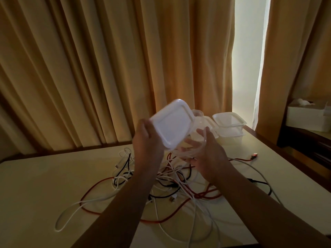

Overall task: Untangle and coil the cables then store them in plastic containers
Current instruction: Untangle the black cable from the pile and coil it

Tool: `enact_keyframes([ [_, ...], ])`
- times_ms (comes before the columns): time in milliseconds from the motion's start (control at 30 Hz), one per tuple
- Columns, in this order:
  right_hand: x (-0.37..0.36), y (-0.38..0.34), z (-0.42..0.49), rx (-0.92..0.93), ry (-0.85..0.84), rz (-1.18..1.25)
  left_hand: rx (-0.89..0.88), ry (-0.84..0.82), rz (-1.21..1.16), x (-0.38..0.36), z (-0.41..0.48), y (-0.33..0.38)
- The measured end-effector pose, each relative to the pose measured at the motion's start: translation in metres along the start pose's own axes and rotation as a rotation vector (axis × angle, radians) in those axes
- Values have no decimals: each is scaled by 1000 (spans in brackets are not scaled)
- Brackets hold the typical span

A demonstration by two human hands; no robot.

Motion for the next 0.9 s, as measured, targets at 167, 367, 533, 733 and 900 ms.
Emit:
enact_keyframes([
  [167,-5,-6,-2,15,1,-3,598,74,-641,4,2,-26],
  [367,-18,-5,-6,40,16,-336,728,85,-795,3,-12,-19],
  [533,-27,-7,-8,325,86,-827,694,119,-787,23,-5,-18],
  [733,-96,-8,-20,414,-24,-1053,647,248,-857,97,18,-21],
  [900,-188,36,-11,265,-196,-1090,541,432,-790,209,43,-37],
])
Point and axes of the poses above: each hand's wrist, its own z-axis towards the middle knuckle, its own x-axis out of the back of the hand, y = z × x, the point moved 4 cm from there along z, towards the middle knuckle
